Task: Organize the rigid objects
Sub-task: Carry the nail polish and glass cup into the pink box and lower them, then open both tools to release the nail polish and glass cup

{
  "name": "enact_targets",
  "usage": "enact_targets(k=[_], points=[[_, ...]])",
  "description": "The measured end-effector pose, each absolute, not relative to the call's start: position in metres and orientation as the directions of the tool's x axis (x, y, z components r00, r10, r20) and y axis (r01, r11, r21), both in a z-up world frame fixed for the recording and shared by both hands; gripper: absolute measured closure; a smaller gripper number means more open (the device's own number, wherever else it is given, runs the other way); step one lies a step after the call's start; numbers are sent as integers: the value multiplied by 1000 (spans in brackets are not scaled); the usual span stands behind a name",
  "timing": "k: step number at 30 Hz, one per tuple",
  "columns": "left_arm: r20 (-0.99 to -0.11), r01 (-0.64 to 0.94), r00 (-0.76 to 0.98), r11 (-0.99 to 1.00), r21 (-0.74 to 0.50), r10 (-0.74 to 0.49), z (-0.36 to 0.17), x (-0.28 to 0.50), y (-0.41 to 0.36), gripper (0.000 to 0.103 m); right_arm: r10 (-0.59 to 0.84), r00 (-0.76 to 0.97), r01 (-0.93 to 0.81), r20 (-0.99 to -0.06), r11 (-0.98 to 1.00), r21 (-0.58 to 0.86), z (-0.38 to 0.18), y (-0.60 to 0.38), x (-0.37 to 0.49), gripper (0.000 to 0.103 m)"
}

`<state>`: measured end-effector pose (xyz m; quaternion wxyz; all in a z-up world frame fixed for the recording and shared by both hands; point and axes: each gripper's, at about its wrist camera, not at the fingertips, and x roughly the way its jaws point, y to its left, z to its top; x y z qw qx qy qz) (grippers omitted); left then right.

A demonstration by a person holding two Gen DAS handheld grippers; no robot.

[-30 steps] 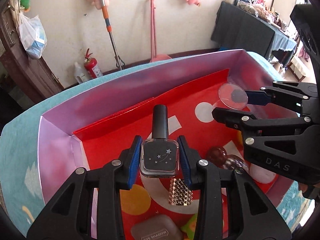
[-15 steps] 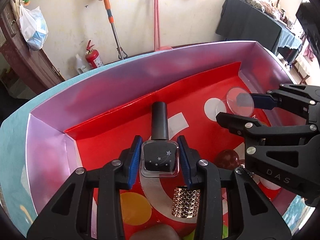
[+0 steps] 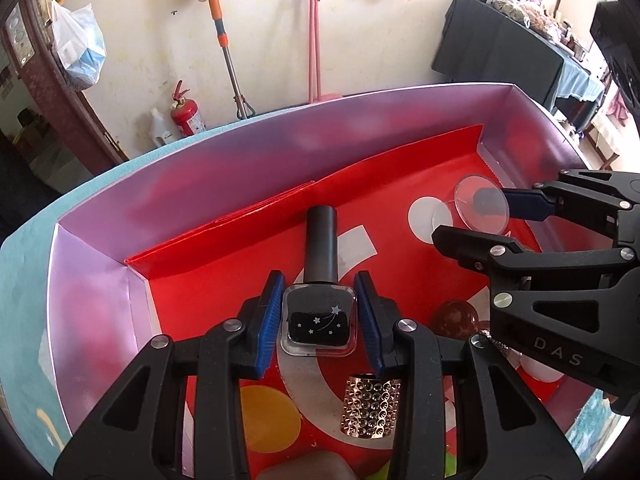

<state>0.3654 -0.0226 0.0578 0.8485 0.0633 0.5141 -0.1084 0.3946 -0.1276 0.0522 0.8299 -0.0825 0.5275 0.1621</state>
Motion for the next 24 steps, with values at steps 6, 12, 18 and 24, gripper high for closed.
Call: enact_targets(k=[6, 12, 18, 24], points=[[-874, 240, 469, 971, -17, -131, 66, 362, -17, 60, 185, 402, -350, -897, 936, 36, 56, -129, 392, 55], [-850, 226, 505, 974, -38, -150, 83, 351, -13, 55, 191, 429, -337, -883, 941, 40, 71, -134, 382, 48], [-819, 209, 555, 977, -36, -149, 105, 327, -9, 39, 189, 485, -327, -854, 945, 23, 99, -139, 359, 41], [-757, 173, 639, 984, -32, -137, 134, 289, 0, 29, 186, 570, -311, -801, 950, -1, 133, -147, 320, 29]])
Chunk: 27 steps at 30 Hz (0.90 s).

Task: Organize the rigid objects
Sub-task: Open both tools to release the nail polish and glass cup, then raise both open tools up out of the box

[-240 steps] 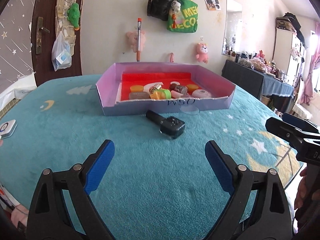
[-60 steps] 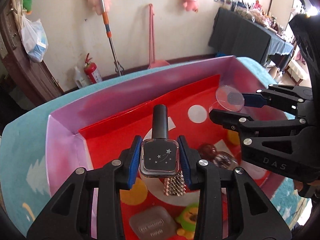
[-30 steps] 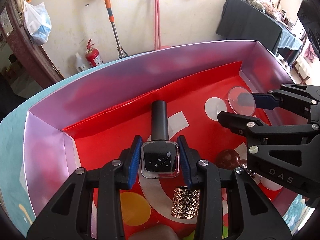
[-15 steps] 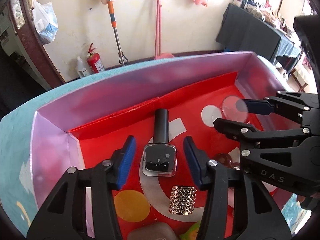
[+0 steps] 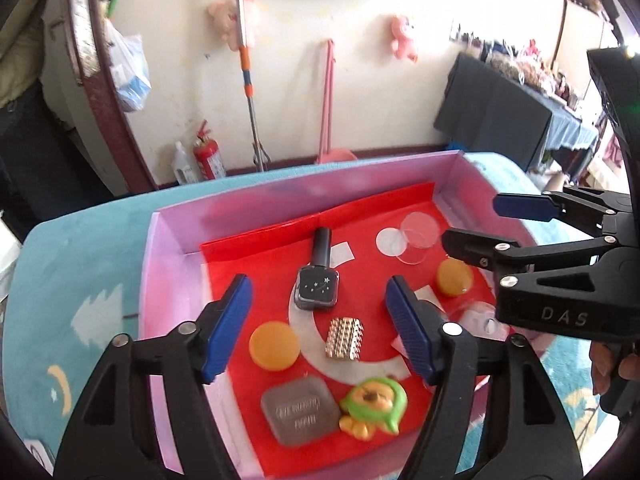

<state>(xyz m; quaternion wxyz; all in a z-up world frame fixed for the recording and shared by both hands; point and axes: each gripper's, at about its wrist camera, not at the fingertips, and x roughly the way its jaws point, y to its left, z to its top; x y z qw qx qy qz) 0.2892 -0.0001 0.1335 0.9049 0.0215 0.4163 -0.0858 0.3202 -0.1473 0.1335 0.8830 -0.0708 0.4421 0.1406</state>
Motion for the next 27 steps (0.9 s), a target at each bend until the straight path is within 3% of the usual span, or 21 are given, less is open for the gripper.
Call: enact_targets(k=[10, 18, 27], points=[[-608, 72, 790, 997, -38, -81, 162, 210, 12, 10, 176, 716, -285, -676, 957, -53, 156, -159, 251, 1], [-557, -3, 830, 998, -56, -29, 136, 188, 20, 8, 153, 796, -238, -586, 969, -70, 121, -172, 221, 0], [-526, 3, 850, 999, -43, -25, 103, 199, 16, 8, 149, 811, -219, -565, 974, -57, 79, -176, 230, 0]])
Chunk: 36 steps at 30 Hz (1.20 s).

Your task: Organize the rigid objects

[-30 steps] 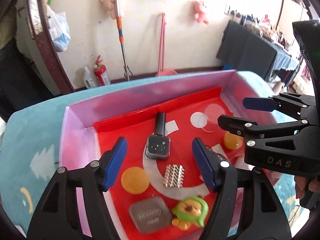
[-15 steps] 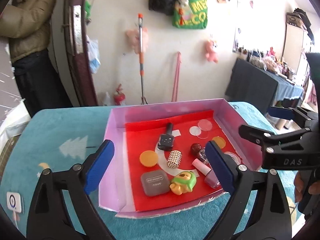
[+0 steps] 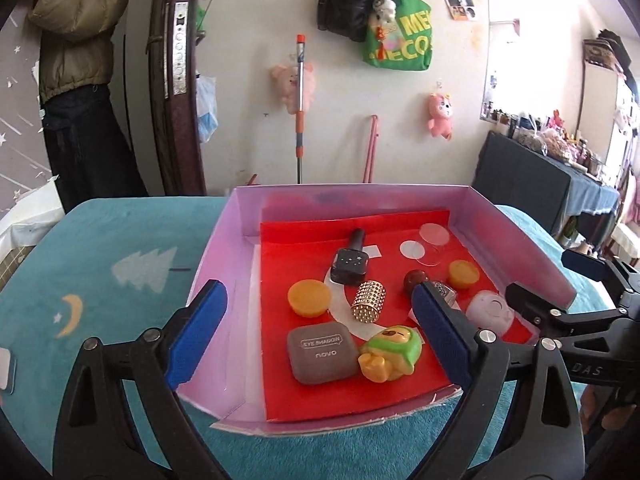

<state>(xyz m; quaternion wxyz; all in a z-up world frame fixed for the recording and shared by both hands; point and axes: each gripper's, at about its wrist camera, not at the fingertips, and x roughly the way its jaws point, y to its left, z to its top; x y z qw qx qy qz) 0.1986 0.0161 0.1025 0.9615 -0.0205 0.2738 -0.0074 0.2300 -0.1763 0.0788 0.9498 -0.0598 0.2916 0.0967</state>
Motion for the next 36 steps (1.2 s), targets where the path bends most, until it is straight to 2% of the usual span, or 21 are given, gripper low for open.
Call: enact_targets(k=[17, 22, 26, 30, 36], points=[[-585, 1, 811, 1000, -15, -9, 79, 215, 7, 8, 131, 833, -196, -537, 978, -67, 69, -176, 227, 0], [-601, -16, 799, 1000, 3, 14, 76, 215, 7, 8, 137, 811, -193, -568, 981, -38, 66, -181, 233, 0], [-601, -16, 799, 1000, 5, 16, 76, 215, 7, 8, 147, 817, -183, -557, 983, -9, 68, -187, 231, 0], [-600, -16, 800, 1000, 7, 17, 77, 215, 6, 8, 135, 823, -182, -552, 983, -31, 68, -183, 229, 0], [-588, -10, 809, 1000, 11, 14, 78, 212, 5, 8, 121, 864, -202, -489, 972, -116, 75, -169, 214, 0]])
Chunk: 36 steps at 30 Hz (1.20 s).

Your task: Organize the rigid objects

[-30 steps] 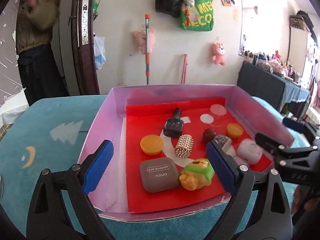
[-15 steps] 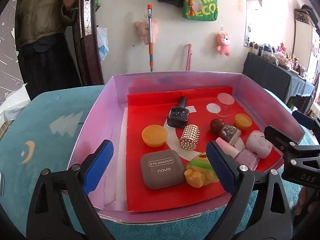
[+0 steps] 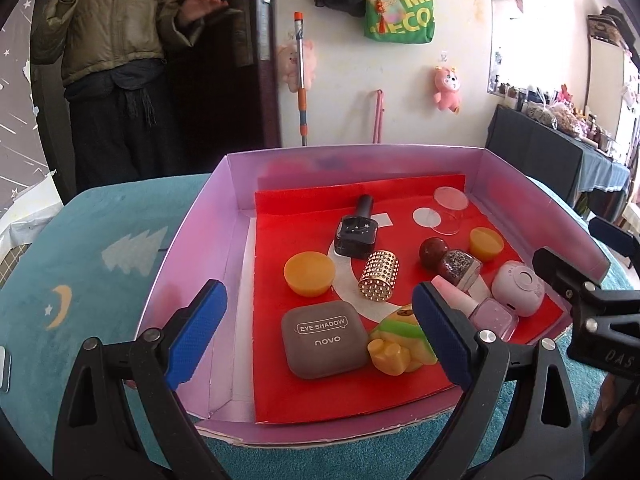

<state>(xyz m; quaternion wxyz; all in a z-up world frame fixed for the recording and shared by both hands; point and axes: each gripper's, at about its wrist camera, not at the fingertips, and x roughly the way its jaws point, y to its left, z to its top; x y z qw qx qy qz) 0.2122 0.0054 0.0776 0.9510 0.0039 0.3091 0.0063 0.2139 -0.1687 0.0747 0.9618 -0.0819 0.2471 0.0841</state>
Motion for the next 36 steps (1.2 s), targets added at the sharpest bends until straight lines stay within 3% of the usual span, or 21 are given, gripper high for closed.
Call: enact_targets(k=[36], points=[[-586, -4, 811, 1000, 3, 5, 79, 212, 7, 8, 122, 848, -207, -516, 972, -110, 72, -170, 220, 0]])
